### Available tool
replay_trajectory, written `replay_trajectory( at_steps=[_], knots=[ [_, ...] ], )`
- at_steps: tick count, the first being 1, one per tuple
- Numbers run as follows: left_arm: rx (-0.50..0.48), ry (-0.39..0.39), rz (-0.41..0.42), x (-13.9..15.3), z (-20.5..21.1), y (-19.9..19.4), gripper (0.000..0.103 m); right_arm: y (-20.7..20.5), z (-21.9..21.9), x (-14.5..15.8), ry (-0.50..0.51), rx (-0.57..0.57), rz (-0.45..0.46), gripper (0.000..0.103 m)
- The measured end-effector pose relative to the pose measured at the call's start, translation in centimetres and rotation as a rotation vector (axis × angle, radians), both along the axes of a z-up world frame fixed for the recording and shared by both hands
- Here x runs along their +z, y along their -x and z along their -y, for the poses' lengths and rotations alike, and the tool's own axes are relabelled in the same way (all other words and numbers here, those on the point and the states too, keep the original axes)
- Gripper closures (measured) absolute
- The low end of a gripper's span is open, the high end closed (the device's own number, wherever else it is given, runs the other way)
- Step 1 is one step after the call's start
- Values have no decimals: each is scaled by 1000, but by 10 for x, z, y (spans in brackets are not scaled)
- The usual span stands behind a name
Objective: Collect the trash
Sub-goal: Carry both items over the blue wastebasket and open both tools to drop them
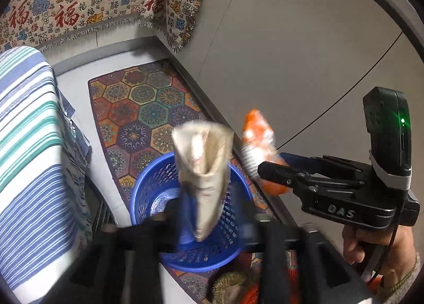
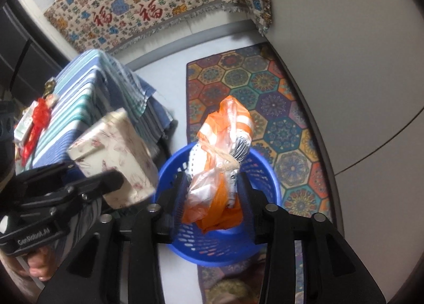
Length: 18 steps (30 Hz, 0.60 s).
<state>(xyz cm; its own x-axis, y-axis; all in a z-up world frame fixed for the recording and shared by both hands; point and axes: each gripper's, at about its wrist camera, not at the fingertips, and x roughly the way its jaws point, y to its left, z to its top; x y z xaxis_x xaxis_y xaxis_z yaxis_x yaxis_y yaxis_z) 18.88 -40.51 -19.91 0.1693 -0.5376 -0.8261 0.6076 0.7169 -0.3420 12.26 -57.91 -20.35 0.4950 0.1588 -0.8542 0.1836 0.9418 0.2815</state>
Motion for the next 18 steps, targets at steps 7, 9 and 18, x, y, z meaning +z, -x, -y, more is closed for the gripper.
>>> replay_trajectory(
  at_steps=[7, 9, 18],
  knots=[
    [61, 50, 30, 16, -20, 0, 42, 7, 9, 9, 4, -38, 35, 34],
    [69, 68, 62, 30, -31, 7, 42, 10, 6, 21, 43, -46, 69, 28],
    [142, 53, 224, 76, -134, 69, 38, 17, -61, 86, 221, 7, 288, 9]
  ],
)
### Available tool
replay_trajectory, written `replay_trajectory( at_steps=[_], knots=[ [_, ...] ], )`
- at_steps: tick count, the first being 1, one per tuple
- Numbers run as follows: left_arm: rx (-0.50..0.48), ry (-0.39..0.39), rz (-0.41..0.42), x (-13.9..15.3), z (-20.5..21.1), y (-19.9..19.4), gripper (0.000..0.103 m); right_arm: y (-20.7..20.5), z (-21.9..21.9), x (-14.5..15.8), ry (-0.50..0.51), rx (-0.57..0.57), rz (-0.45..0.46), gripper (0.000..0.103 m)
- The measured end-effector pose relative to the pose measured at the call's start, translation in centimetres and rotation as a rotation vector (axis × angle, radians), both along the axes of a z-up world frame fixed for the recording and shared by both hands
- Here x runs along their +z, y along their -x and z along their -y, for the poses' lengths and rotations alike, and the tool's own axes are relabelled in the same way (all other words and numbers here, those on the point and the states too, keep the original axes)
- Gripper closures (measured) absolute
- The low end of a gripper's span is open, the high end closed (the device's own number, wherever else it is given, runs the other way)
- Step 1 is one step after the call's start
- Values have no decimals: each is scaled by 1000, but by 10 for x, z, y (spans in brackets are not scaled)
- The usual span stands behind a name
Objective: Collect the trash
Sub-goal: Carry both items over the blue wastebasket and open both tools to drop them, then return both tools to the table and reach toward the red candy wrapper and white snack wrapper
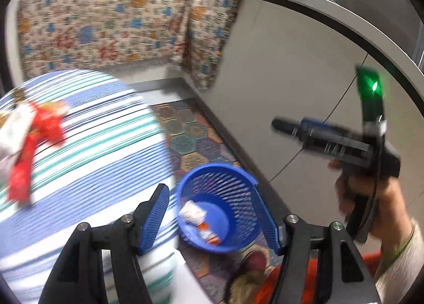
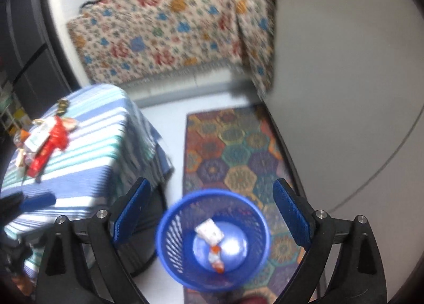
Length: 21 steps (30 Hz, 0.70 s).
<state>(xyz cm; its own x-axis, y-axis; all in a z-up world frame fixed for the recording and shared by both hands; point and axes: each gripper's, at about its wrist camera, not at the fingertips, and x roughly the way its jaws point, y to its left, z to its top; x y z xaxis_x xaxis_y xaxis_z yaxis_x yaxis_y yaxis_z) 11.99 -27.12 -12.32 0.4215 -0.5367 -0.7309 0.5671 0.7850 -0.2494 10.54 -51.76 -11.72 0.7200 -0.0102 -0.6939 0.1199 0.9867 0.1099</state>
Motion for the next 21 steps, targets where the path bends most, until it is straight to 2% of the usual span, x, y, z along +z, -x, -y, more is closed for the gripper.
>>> replay_trajectory(
  at_steps=[3, 6, 12, 17, 19, 21],
  knots=[
    [95, -51, 10, -1, -45, 13, 38, -1, -43, 15, 29, 73, 60, 9],
    [190, -97, 11, -6, -87, 14, 37, -6, -92, 20, 41, 171, 82, 9],
    [358, -205, 43, -16, -176, 6, 37, -24, -194, 7, 23, 376, 43, 10],
    [421, -220, 29, -22, -237, -1, 37, -47, -247, -10, -33, 456, 3, 16],
    [412, -212, 19, -18, -246, -14, 37, -55, -262, -14, -67, 467, -7, 21],
    [368, -193, 22, -13, -257, -20, 37, -65, -278, -15, -106, 475, -9, 21]
  ],
)
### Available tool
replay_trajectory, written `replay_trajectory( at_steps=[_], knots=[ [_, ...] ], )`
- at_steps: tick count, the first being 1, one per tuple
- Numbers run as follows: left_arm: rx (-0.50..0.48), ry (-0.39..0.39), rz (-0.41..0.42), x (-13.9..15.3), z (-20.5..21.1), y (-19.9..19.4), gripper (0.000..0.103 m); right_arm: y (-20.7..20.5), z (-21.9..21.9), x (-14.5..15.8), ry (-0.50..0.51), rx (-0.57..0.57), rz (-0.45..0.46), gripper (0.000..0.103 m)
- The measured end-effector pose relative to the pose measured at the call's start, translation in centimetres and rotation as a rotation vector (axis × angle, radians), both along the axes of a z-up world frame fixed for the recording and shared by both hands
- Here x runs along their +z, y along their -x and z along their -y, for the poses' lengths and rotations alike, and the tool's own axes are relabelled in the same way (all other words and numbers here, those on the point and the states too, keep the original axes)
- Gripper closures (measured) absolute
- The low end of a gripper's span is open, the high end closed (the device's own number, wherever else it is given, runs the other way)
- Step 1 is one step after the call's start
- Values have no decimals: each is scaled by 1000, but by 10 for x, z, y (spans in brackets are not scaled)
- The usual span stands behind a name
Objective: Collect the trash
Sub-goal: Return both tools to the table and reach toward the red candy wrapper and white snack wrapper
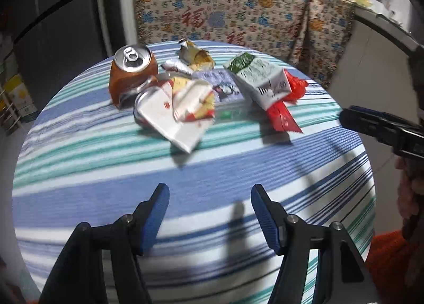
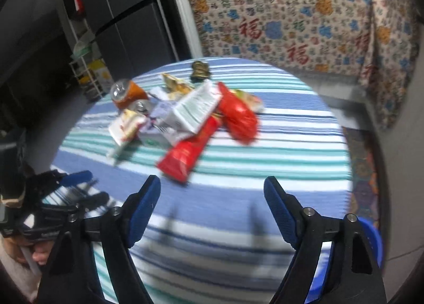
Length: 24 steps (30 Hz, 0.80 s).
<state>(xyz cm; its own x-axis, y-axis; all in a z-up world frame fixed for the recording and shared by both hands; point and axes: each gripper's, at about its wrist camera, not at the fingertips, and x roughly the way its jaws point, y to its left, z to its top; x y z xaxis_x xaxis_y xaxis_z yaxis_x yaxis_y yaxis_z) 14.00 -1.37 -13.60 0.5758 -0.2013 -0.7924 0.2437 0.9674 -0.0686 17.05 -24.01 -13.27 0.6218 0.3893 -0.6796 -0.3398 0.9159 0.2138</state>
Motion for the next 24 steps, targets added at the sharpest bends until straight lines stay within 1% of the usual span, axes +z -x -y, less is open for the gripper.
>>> replay_trajectory(
  at_steps=[1, 3, 6, 8, 9, 10, 11, 13, 17, 21, 24],
  knots=[
    [-16, 7, 0, 0, -6, -2, 37, -5, -8, 0, -16, 8, -4, 21],
    [-52, 25, -2, 3, -16, -11, 28, -11, -26, -1, -24, 27, -6, 21],
    [-58, 33, 6, 5, -28, -22, 28, -24, -47, -7, -2, 34, -19, 21],
    [-42, 62, 5, 4, -42, -29, 28, -34, -54, -15, 8, 30, -41, 21],
    [-31, 86, 6, 3, -51, -31, 28, -39, -58, -20, 17, 22, -55, 25],
    [-23, 107, 9, 3, -57, -31, 28, -43, -59, -24, 23, 17, -67, 33],
    [-16, 122, 10, 2, -62, -32, 28, -46, -59, -27, 27, 12, -81, 39],
    [-6, 135, 11, 1, -70, -36, 28, -52, -58, -33, 34, 10, -108, 70],
    [2, 105, 30, 6, -73, -43, 28, -46, -47, -31, 42, 11, -116, 82],
    [-1, 64, 39, 3, -71, -49, 28, -30, -31, -21, 71, 30, -120, 84],
    [15, 53, 37, -2, -71, -58, 28, -17, -20, -21, 116, 39, -137, 84]
  ],
)
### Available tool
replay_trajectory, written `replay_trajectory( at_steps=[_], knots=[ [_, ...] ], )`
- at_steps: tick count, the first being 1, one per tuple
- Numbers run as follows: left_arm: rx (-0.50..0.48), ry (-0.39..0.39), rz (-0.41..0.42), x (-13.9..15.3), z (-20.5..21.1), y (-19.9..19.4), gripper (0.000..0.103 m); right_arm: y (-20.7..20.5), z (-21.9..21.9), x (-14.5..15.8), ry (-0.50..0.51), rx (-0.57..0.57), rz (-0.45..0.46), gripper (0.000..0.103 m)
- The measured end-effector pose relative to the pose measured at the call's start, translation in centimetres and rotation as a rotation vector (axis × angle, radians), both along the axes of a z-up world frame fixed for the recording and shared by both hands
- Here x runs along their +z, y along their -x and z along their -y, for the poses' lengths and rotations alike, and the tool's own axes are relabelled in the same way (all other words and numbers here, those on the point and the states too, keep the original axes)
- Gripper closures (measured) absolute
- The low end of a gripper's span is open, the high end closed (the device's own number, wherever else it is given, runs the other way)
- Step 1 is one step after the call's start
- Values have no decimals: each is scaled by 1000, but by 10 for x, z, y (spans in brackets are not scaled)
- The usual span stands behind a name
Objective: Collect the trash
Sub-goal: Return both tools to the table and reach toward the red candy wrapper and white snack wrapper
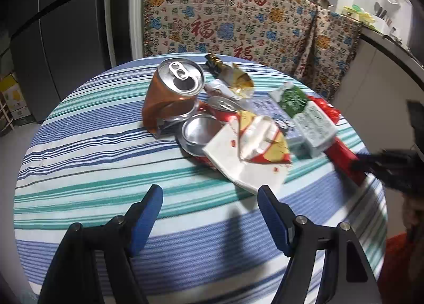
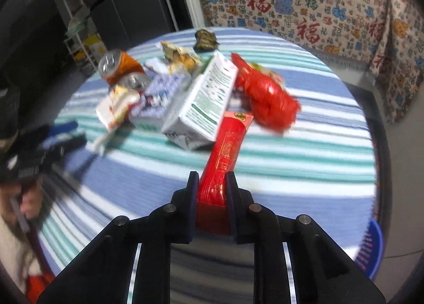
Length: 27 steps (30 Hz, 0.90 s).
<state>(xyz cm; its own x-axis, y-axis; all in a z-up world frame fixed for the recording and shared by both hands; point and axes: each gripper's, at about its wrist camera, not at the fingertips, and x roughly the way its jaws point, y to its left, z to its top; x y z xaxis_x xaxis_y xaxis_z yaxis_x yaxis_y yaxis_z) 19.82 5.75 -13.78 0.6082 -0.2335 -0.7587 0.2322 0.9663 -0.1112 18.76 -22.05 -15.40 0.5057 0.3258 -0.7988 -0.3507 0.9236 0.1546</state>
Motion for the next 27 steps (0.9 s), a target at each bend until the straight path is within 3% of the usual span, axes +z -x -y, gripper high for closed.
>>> replay_trajectory(
  at_steps=[5, 11, 16, 17, 19, 21, 24, 27],
  knots=[
    [48, 55, -14, -7, -9, -21, 28, 26, 19, -3, 66, 22, -6, 84],
    [26, 108, 7, -8, -2, -34, 28, 36, 26, -6, 73, 36, 19, 77],
    [-4, 97, 34, -5, 10, -34, 28, 36, 26, 1, 51, 33, 48, 58],
    [-11, 93, 42, -5, 12, -34, 32, 36, 26, 3, 50, 33, 55, 57],
    [-21, 77, 53, -5, 16, -32, 49, 35, 26, 4, 50, 32, 62, 54],
    [-32, 69, 49, -5, 18, -30, 77, 33, 26, 4, 50, 30, 61, 54],
    [-52, 75, 62, 1, 19, -21, 90, 31, 26, 3, 55, 27, 60, 54],
    [-80, 59, 61, 8, 23, -5, 92, 30, 26, 2, 55, 22, 59, 52]
  ],
)
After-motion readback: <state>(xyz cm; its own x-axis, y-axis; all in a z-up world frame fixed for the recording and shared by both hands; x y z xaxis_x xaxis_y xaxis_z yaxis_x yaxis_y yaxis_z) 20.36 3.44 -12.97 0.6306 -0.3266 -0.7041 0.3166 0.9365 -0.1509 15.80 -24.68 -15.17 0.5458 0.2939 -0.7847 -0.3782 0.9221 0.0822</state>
